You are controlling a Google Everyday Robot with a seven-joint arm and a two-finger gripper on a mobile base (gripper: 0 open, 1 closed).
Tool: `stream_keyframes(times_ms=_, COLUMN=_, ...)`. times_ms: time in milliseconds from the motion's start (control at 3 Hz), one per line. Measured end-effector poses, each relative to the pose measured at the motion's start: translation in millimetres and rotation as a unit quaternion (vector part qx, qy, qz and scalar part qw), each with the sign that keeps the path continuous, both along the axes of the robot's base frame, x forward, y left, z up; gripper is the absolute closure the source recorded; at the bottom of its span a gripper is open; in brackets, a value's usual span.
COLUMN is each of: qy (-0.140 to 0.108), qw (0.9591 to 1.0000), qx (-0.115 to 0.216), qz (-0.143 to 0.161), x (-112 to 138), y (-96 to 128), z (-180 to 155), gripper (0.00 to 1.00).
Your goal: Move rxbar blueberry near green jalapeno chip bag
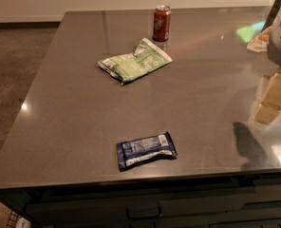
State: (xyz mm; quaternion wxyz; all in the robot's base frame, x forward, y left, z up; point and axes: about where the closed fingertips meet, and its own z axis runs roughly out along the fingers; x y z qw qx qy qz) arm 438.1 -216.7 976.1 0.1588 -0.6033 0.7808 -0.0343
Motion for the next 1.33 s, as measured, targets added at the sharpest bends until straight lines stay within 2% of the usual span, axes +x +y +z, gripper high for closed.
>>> stream_keyframes(times_ms=333, qy=-0.002, qw=1.0, qx=0.001, qz=0.001, x=0.5, y=1.1, z=0.9, gripper=0.0)
stream_keyframes(times_ms=667, qy=-0.004, qw=0.9994, qx=0.007, qz=0.033, x=6.1, y=25.8, z=-1.0, gripper=0.0)
stream_keyframes(times_ms=1000, qy=0.004, qw=0.9968, qx=0.016, qz=0.078, x=10.7, y=62.3, z=-13.2, gripper=0.0)
stream_keyframes(times_ms=1333, qy=0.019, qw=0.9923, qx=0.021, qz=0.121, x=8.2, y=94.5, z=-31.8, gripper=0.0)
